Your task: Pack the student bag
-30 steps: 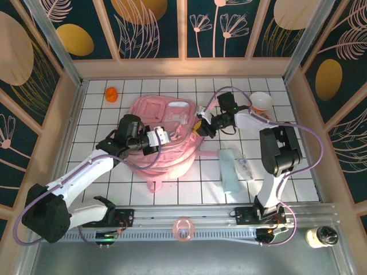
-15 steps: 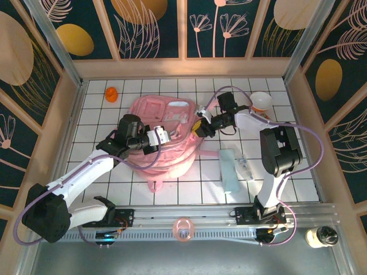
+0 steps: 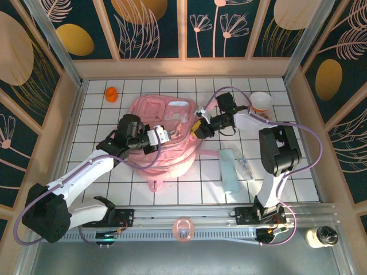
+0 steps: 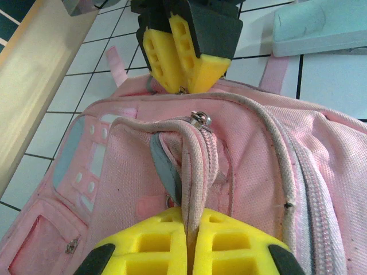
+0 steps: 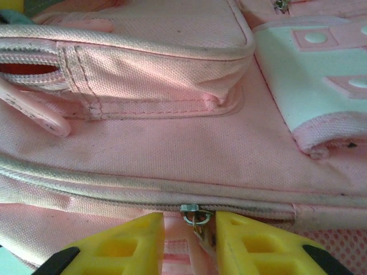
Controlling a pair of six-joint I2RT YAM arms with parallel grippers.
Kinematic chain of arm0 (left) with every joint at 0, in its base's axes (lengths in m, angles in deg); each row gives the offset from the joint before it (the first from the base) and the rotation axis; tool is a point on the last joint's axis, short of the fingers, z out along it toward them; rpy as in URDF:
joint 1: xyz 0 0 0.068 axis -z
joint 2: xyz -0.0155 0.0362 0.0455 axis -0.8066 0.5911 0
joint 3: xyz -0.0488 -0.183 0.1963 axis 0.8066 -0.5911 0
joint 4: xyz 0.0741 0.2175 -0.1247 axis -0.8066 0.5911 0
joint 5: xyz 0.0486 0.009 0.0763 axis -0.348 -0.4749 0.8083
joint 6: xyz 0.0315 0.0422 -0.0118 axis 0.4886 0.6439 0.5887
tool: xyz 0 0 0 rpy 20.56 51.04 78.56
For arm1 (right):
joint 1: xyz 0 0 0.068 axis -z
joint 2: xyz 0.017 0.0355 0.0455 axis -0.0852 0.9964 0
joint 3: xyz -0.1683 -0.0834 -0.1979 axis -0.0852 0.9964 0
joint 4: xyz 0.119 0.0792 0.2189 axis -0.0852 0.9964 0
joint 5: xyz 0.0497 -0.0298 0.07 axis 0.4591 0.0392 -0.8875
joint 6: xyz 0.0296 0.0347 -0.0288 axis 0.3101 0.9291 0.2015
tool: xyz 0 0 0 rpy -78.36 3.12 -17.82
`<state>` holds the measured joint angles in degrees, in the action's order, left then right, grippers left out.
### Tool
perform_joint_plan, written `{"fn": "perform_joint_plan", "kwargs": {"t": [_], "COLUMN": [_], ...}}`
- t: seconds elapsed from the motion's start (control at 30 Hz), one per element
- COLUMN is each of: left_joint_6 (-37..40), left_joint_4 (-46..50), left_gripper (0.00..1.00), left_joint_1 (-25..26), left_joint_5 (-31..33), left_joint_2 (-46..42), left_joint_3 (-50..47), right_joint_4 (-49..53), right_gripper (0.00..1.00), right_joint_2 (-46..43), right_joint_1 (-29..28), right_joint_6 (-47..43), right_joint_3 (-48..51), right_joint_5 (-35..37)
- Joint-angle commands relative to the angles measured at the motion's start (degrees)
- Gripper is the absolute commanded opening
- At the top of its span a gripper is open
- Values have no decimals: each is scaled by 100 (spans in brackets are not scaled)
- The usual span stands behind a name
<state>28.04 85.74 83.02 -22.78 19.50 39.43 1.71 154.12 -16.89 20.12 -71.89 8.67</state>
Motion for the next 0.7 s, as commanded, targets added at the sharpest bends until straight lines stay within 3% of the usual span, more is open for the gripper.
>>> {"fn": "perform_joint_plan", "kwargs": {"t": [0.0, 0.2, 0.43, 0.67], "left_joint_6": [-68, -60, 255, 532], "left_joint_4": [-808, -734, -418, -239], "left_gripper": [0, 0, 0, 0], "left_joint_1": [-13, -8, -8, -3], "left_joint_5": [-283, 71, 403, 454], "left_joint_2": [-75, -32, 48, 62], "left_joint_3": [54, -6, -100, -60], "right_joint_4": [-245, -529, -117, 801], "right_gripper": [27, 0, 0, 0], "right_joint_2": [187, 4, -611, -418], "right_joint_1": [-113, -110, -113, -409], "right_joint_6": [156, 603, 967, 1177], "right_joint_3": [87, 122, 31, -634], "right_joint_5": [8, 344, 978, 2058]}}
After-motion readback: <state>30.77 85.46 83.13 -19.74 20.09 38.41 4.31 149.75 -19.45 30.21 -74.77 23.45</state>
